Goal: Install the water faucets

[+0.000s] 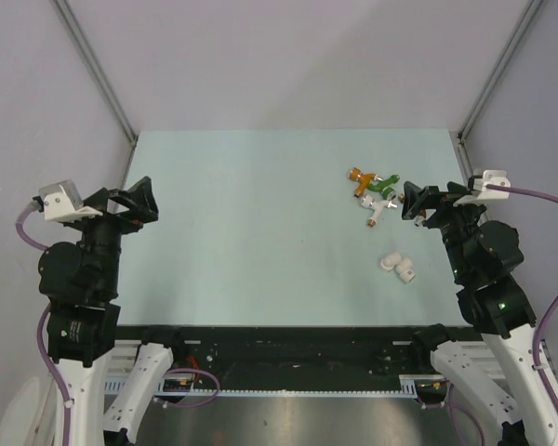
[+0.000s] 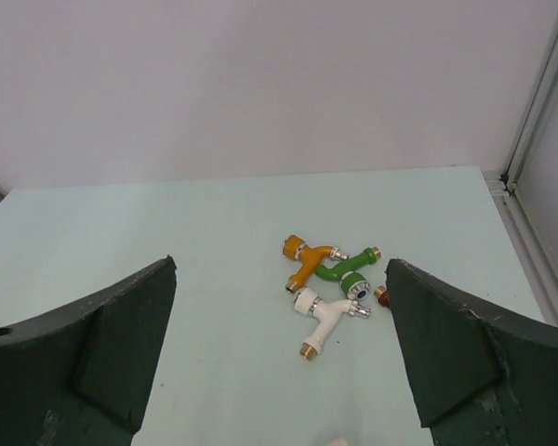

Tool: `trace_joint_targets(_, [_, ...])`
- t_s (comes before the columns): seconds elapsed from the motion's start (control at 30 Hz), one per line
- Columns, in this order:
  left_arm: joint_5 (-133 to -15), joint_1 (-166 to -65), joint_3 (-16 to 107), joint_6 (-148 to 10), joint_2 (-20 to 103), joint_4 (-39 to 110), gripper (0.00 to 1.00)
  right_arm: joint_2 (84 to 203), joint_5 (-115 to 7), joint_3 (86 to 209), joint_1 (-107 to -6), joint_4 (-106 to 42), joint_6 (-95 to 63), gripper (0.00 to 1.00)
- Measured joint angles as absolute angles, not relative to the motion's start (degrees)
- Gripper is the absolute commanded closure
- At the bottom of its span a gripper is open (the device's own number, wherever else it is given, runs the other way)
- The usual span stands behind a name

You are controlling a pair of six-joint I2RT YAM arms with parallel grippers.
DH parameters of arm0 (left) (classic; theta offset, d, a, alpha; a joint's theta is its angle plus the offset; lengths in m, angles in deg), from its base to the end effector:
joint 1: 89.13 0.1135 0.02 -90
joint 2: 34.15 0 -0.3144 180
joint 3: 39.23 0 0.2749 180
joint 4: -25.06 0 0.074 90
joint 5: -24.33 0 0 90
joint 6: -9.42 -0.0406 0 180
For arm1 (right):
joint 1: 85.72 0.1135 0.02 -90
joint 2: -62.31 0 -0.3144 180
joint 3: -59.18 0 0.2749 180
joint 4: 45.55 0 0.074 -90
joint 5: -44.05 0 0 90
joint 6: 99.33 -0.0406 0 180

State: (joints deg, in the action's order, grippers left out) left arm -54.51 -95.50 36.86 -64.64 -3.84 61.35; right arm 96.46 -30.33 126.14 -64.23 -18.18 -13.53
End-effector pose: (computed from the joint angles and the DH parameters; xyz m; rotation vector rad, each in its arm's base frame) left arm 0.0531 0.0020 0.4880 -0.2781 1.3832 -0.1859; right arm 0.1003 0.0277 0.4497 -0.0017 1.4814 0.1623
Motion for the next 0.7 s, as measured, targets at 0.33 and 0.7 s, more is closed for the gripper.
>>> trace_joint_targets(0.33, [-55.9,-97.0,34.0,-64.5,-4.4,57.7,0.0,98.3,-27.8,126.2,-64.2,-18.2,-13.6,0.0])
trace_joint_targets(0.7, [-56.0,-107.1,30.6,-65.0,0.6,53.9,0.0,111.7,-24.1,126.6,-65.7,-14.3,-20.7,0.0])
